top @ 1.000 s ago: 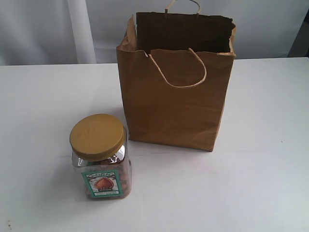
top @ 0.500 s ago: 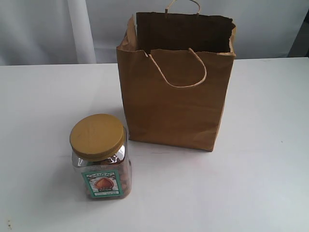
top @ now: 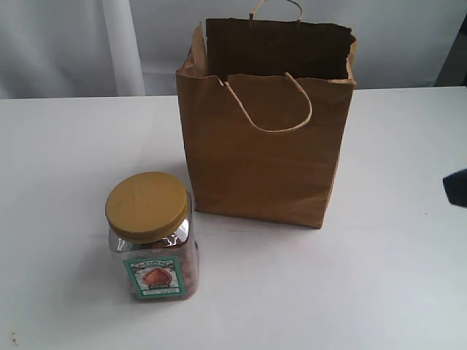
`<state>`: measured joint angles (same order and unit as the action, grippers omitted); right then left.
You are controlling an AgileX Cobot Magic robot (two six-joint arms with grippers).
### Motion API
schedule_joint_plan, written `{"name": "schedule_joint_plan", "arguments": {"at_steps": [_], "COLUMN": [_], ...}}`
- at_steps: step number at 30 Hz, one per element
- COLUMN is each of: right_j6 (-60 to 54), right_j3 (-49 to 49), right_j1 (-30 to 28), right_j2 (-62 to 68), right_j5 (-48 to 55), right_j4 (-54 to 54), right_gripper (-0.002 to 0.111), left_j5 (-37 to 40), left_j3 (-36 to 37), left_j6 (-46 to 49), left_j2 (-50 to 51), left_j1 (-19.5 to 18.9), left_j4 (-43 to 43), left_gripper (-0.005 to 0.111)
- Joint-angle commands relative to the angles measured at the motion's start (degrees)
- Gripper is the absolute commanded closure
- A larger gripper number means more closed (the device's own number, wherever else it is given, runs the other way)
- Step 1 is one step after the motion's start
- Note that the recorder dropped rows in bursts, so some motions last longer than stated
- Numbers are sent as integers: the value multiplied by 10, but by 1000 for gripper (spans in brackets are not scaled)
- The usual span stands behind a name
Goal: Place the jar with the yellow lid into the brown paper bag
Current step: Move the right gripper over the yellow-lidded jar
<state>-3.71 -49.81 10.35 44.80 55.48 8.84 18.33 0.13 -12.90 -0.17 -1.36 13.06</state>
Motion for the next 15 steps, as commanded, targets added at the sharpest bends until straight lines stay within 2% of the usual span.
{"name": "schedule_joint_plan", "arguments": {"at_steps": [1, 5, 9, 11, 15], "right_j6": [-8, 33, 74, 94, 117], "right_j3": [-112, -226, -333, -403, -529], "right_j1": [48, 169, 261, 292, 297], "right_j2": [61, 178, 305, 374, 494], "right_j5": [71, 115, 133, 145, 145], "right_j4": [-10, -38, -73, -83, -78], "right_gripper": [108, 108, 108, 108, 108], "left_j5": [-6, -6, -6, -6, -6], "left_j3": [-1, -1, -1, -1, -1], "left_j6": [-2, -2, -2, -2, -2], "left_j2": [2, 2, 2, 2, 2], "left_j1": [2, 2, 2, 2, 2], "left_j4": [-2, -2, -2, -2, -2], "left_gripper": [106, 106, 106, 106, 106]}}
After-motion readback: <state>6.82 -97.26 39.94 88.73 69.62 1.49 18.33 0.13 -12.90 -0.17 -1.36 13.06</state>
